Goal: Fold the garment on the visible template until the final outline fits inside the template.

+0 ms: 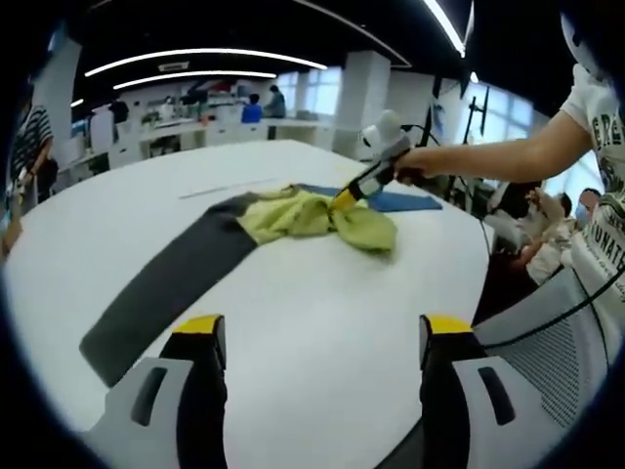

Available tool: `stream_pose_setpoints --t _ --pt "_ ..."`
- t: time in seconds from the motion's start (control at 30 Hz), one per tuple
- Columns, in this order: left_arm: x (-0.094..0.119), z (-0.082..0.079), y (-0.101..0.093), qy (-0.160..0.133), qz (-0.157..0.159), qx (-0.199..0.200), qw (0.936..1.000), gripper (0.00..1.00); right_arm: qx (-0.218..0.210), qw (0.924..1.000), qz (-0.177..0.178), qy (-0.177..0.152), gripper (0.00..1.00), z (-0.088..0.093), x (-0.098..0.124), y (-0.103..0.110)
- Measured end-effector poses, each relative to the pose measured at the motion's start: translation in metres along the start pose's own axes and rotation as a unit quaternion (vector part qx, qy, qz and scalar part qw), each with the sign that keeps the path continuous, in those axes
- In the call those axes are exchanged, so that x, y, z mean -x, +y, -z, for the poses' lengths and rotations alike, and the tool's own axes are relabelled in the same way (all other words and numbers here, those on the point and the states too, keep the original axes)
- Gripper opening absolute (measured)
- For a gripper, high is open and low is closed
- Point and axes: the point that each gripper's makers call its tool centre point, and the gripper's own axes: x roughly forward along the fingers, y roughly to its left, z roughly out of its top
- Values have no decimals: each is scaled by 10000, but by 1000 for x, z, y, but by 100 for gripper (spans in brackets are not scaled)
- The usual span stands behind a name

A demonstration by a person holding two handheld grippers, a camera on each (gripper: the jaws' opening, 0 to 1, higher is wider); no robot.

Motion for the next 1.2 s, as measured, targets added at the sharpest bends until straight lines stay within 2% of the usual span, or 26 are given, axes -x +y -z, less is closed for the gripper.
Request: stream_pose_setpoints --t 0.17,0.4,0.6,0.83,1.1,1.2 --pt "-7 -10 6 -102 42 42 9999 76 -56 9997 -80 -245 41 -2 23 8" --pt "-17 -21 14 -181 89 62 9998 73 -80 9991 -248 -345 60 6 48 24" --pt "-28 -30 20 -245 120 96 9996 69 -262 9990 -231 -271 66 22 62 29" --pt "-46 -42 26 -337 49 95 9994 60 -410 9988 21 -258 64 37 76 28" --pt "-69 -51 37 -331 -69 135 9993 47 -553 9978 315 -165 57 59 87 32" --pt "-77 -55 40 -391 -108 169 9990 43 -792 9958 415 -210 53 64 89 33"
